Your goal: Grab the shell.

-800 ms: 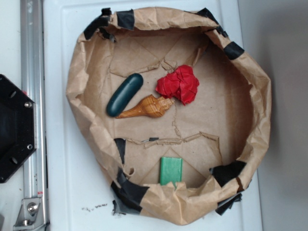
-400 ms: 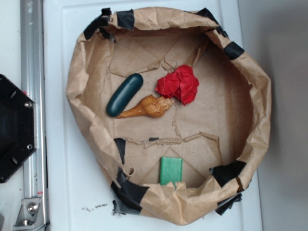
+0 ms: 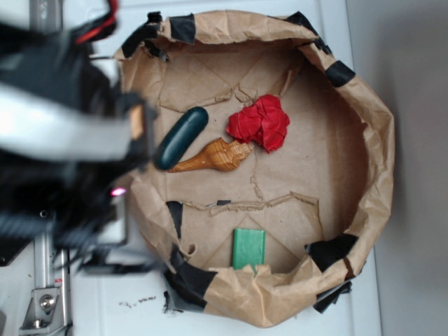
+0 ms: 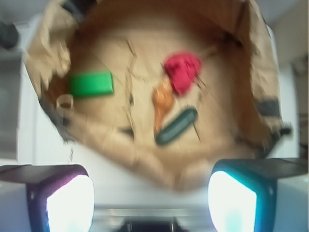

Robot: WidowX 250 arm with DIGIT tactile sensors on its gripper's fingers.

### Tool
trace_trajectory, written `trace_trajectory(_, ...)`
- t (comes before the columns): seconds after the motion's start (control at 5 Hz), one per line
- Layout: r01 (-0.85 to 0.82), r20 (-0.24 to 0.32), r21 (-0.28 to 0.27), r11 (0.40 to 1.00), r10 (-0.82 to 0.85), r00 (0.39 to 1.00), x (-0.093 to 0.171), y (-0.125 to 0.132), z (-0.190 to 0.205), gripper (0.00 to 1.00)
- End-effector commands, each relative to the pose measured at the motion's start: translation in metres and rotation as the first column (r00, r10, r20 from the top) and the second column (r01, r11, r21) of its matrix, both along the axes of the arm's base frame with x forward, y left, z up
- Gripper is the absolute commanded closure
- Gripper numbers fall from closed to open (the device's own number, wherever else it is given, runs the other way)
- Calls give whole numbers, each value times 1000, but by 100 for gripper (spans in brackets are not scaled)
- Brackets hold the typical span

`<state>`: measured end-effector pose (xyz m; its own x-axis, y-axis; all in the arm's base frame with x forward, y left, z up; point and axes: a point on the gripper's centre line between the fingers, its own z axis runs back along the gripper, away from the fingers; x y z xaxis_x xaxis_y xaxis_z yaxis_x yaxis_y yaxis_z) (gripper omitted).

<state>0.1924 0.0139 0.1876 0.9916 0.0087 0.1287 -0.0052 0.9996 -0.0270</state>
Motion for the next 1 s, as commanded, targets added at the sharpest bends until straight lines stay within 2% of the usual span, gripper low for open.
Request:
trace_trajectory(0.0, -115, -43, -89, 989, 111, 993, 42, 50, -44, 0)
trace_trajectory(0.2, -63, -83, -70, 996, 57, 995, 59, 45, -82, 0)
trace_trajectory(0.4, -66, -95, -95, 993, 57, 994, 73, 25, -123, 0)
trace_trajectory(0.6, -7, -135, -83, 997, -4, 991, 78, -1, -145, 0)
trace_trajectory(0.8, 11, -151, -87, 996, -24, 988, 75, -19, -149, 0)
